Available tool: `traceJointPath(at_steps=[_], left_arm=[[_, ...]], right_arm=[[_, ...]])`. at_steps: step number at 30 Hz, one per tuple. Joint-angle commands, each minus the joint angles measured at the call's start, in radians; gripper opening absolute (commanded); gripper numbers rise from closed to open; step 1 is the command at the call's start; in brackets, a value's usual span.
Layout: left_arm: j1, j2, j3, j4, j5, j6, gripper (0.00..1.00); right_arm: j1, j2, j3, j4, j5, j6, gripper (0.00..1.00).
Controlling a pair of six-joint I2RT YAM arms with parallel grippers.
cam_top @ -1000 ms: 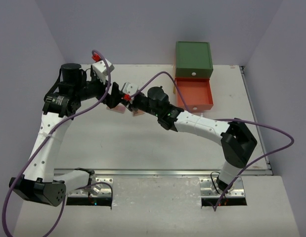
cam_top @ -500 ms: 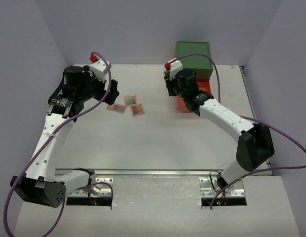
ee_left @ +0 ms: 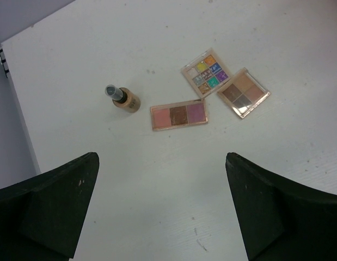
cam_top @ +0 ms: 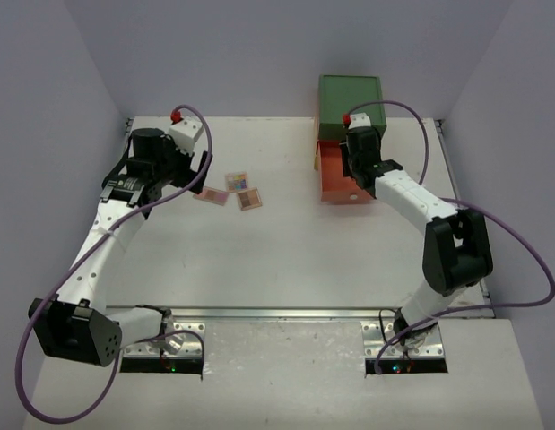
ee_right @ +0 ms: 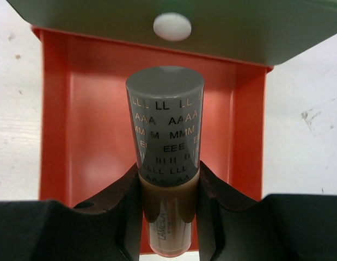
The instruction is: Organize the makeup
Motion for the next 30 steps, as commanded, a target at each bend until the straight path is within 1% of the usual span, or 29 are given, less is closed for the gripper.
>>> traceJointPath(at_steps=[1, 3, 6, 7, 9, 11, 12, 14, 16, 20, 23, 27, 30], left_arm=[[0.016, -0.002, -0.023, 0.087, -0.061, 0.032, 1.00], [0.025, 0.007, -0.033, 0.102, -0.076, 0.042, 1.00], [0.041, 0.030, -0.037, 0.107, -0.080, 0.050, 1.00], [0.046, 0.042, -0.040, 0.116, -0.080, 0.057, 1.00], [0.062, 0.064, -0.047, 0.136, -0.078, 0.064, 1.00], [0.086, 0.104, -0.056, 0.163, -0.067, 0.068, 1.00], [0.096, 0.132, -0.056, 0.176, -0.066, 0.068, 1.00], [0.100, 0.166, -0.047, 0.186, -0.073, 0.070, 1.00], [0.100, 0.239, -0.041, 0.209, -0.083, 0.076, 1.00], [0.100, 0.341, -0.015, 0.233, -0.113, 0.078, 0.94], [0.101, 0.401, 0.018, 0.233, -0.143, 0.070, 0.93], [0.101, 0.487, 0.056, 0.262, -0.168, 0.058, 0.92], [0.101, 0.552, 0.112, 0.262, -0.187, 0.043, 0.89]], right_arm=[[-0.007, 0.046, 0.053, 0.023, 0.027, 0.053, 0.11], [-0.007, 0.077, 0.068, 0.023, 0.025, 0.060, 0.14], [-0.007, 0.107, 0.082, 0.022, 0.027, 0.062, 0.21], [-0.007, 0.111, 0.083, 0.015, 0.035, 0.062, 0.29], [-0.007, 0.114, 0.079, 0.010, 0.040, 0.063, 0.37], [-0.006, 0.113, 0.069, 0.010, 0.050, 0.058, 0.51], [-0.007, 0.114, 0.067, 0.010, 0.056, 0.055, 0.55], [-0.007, 0.115, 0.066, 0.009, 0.067, 0.045, 0.57], [-0.007, 0.112, 0.065, 0.010, 0.077, 0.032, 0.62], [-0.007, 0.089, 0.061, 0.008, 0.081, 0.022, 0.63], [-0.007, 0.044, 0.050, 0.005, 0.071, 0.019, 0.64], [-0.006, -0.033, 0.021, 0.024, -0.005, -0.017, 0.65], [-0.007, -0.066, 0.013, 0.029, -0.062, -0.028, 0.67]])
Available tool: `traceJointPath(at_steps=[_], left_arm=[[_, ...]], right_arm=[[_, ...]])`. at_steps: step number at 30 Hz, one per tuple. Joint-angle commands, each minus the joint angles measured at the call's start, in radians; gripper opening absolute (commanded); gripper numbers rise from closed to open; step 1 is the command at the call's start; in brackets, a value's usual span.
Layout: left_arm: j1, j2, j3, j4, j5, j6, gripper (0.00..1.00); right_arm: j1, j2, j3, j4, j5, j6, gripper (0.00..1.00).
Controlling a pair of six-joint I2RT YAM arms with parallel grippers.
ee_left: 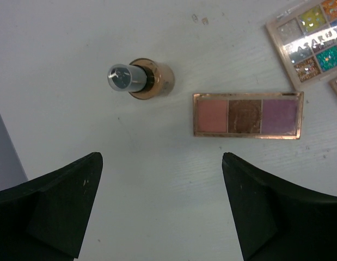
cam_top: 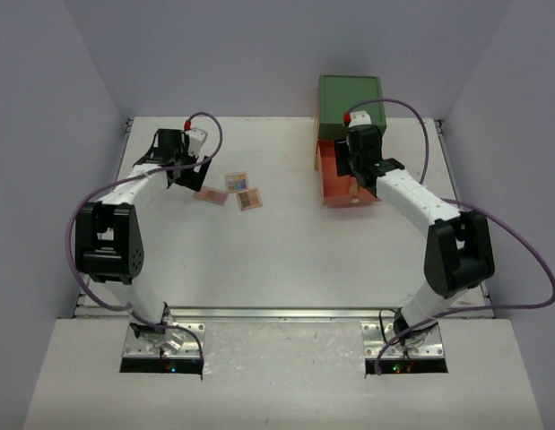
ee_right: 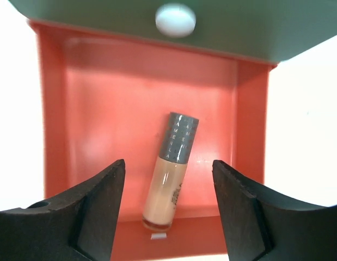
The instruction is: Organize the makeup
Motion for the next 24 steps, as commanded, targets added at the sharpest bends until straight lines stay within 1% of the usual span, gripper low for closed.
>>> traceJointPath(at_steps=[1, 5, 9, 13, 18, 20, 24], left_arm=[[0.004, 0.087, 0.112, 0.073, -0.047, -0.032, 0.88], [0.004, 0.188, 0.200, 0.076, -0.056, -0.062, 0.81], [0.004, 0.291, 0.304, 0.042, -0.086, -0.084, 0.70], [0.003, 0.340, 0.343, 0.033, -0.109, -0.091, 0.62], [0.004, 0.374, 0.356, 0.025, -0.126, -0.101, 0.38], [0.006, 0.372, 0.350, 0.019, -0.124, -0.104, 0.31], [0.006, 0.350, 0.331, 0.016, -0.113, -0.104, 0.08]], right_arm=[[-0.002, -0.106, -0.006, 0.058, -0.078, -0.034, 0.67], [-0.002, -0.129, -0.012, 0.056, -0.119, -0.047, 0.68], [-0.003, -0.162, -0.032, 0.050, -0.134, -0.050, 0.68], [-0.003, -0.197, -0.059, 0.063, -0.145, -0.055, 0.68], [-0.002, -0.243, -0.090, 0.090, -0.149, -0.065, 0.68], [-0.003, -0.252, -0.094, 0.090, -0.151, -0.067, 0.69], [-0.003, -0.278, -0.106, 0.100, -0.154, -0.069, 0.69]])
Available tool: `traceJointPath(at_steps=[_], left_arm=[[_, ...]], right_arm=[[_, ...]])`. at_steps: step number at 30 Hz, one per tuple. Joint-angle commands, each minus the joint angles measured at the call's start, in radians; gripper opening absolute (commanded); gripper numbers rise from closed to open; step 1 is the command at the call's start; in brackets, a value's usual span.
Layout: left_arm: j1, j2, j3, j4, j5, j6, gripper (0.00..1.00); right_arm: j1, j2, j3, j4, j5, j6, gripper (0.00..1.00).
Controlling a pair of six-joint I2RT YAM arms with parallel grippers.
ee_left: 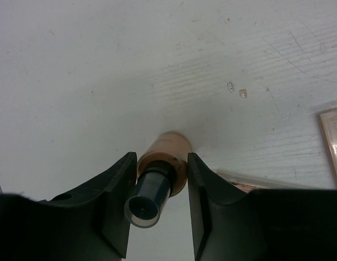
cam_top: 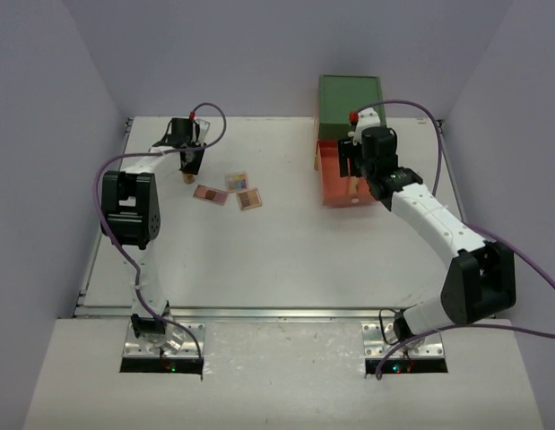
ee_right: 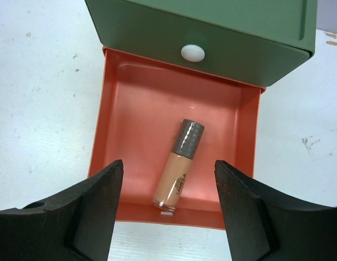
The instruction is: Organize the makeup
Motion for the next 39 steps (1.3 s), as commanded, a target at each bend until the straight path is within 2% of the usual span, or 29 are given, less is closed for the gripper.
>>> traceJointPath(at_steps=[1, 6, 10, 14, 19, 23, 28, 35, 39], left_arm=[[0.006, -0.035, 0.006, -0.005, -0.002, -0.019, 0.03], [0.006, -0.083, 0.003, -0.029, 0.033, -0.021, 0.00], [0.003, -0.182, -0.010, -0.052, 0.093, -0.023, 0.00], [0.004, -0.275, -0.016, -0.065, 0.135, -0.020, 0.00], [0.003, -0.383, -0.006, -0.111, 0.256, -0.028, 0.00], [-0.005, -0.485, -0.017, -0.162, 0.359, -0.042, 0.00], [-0.027, -0.613, -0.059, -0.196, 0.460, -0.061, 0.00], [-0.032, -0.731, -0.084, -0.243, 0.586, -0.095, 0.00], [-0.034, -0.770, -0.101, -0.257, 0.612, -0.096, 0.00]], right_arm=[[-0.003, -0.056, -0.011, 0.058, -0.013, -0.015, 0.69], [-0.003, -0.088, -0.022, 0.047, -0.055, -0.025, 0.69], [0.001, -0.146, -0.077, 0.071, -0.266, -0.056, 0.69], [0.046, -0.192, -0.126, 0.142, -0.362, -0.125, 0.69], [0.229, -0.204, -0.132, 0.174, -0.372, -0.341, 0.73], [0.331, -0.178, -0.139, 0.251, -0.421, -0.402, 0.79], [0.431, -0.065, -0.106, 0.464, -0.453, -0.458, 0.86], [0.530, 0.179, 0.039, 0.699, -0.505, -0.463, 0.88], [0.567, 0.309, 0.149, 0.768, -0.497, -0.438, 0.89]])
